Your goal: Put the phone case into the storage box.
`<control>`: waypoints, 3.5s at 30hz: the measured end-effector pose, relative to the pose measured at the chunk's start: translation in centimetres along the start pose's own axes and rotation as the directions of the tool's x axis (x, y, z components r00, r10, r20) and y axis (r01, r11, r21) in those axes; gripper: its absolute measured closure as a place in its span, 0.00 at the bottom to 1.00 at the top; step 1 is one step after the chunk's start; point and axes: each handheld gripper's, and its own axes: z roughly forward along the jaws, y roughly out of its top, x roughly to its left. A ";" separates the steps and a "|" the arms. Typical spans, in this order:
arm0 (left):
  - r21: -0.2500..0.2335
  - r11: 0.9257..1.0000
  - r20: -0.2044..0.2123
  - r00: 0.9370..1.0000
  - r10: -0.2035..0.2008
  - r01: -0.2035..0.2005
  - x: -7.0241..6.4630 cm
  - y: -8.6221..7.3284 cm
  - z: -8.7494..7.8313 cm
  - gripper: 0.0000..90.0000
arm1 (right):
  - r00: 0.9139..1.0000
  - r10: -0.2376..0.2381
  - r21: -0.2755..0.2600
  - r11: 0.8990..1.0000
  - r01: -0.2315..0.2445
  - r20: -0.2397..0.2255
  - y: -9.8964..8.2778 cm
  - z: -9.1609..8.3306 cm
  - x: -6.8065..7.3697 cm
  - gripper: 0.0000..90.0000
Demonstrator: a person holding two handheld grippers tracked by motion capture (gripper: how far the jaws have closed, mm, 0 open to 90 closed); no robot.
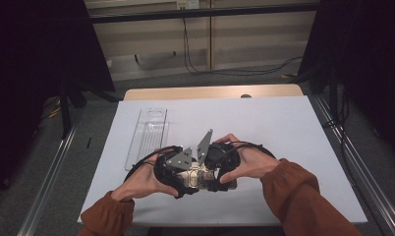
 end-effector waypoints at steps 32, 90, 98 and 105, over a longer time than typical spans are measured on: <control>-0.038 0.998 -0.016 0.999 -0.051 0.051 0.0 -1.4 -1.0 0.14 | 0.997 0.072 -0.107 0.992 -0.073 -0.016 -0.9 -1.6 -1.0 0.05; -0.408 0.901 -0.030 0.984 -0.174 0.147 -0.6 -3.7 -4.1 0.14 | 0.986 0.165 -0.682 0.721 -0.124 -0.005 -7.2 -4.3 0.1 0.02; -0.415 0.898 -0.015 0.985 -0.171 0.149 -0.6 -3.6 -3.7 0.14 | 0.986 0.164 -0.670 0.730 -0.133 -0.017 -6.9 -4.1 -0.1 0.04; -0.416 0.897 0.002 0.986 -0.164 0.151 -0.6 -3.5 -3.4 0.14 | 0.988 0.155 -0.661 0.739 -0.130 -0.021 -6.8 -4.1 -0.1 0.06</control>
